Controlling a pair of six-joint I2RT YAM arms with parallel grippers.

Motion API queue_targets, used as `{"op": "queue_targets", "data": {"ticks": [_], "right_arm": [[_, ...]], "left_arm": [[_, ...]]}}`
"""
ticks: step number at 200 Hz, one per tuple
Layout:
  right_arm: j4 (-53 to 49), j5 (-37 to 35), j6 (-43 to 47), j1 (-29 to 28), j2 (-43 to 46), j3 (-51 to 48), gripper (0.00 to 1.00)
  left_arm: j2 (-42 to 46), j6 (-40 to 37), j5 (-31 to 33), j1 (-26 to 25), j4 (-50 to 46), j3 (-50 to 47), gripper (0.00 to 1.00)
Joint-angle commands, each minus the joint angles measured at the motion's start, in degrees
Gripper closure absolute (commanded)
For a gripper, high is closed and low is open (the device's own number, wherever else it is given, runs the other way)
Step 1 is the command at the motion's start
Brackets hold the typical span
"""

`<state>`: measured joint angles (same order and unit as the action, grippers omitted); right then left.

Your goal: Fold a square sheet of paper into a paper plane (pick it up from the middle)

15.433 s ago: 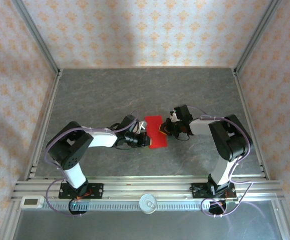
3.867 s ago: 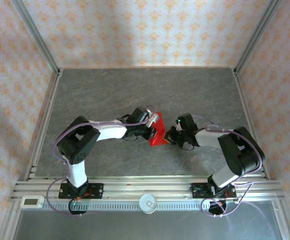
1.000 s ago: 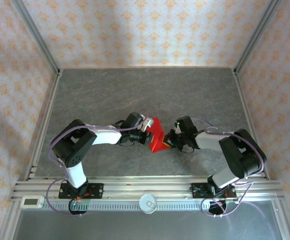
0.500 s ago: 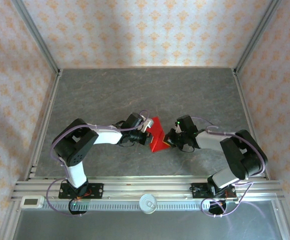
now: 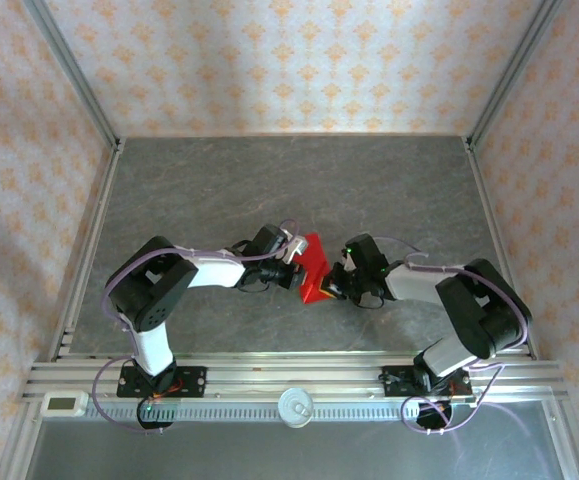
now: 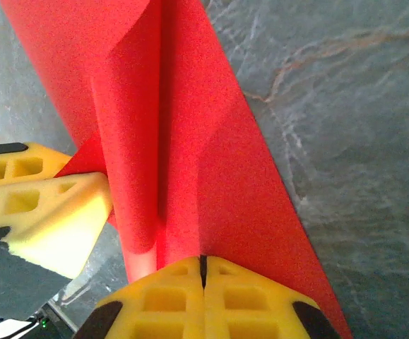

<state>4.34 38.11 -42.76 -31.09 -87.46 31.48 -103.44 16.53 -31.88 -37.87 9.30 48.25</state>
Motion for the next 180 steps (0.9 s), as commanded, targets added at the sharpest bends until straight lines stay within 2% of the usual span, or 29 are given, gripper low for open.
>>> {"op": "queue_targets", "data": {"ticks": [1,180], "right_arm": [[-2.00,-2.97,0.80,-0.11,-0.67,-0.80,1.00],[-3.81,-4.42,1.57,-0.11,-1.64,-0.39,1.00]], "left_arm": [[-0.76,-1.93,1.55,-0.45,-2.84,1.56,0.94],[-0.67,-2.86,3.10,-0.45,-1.60,1.20,0.94]]}}
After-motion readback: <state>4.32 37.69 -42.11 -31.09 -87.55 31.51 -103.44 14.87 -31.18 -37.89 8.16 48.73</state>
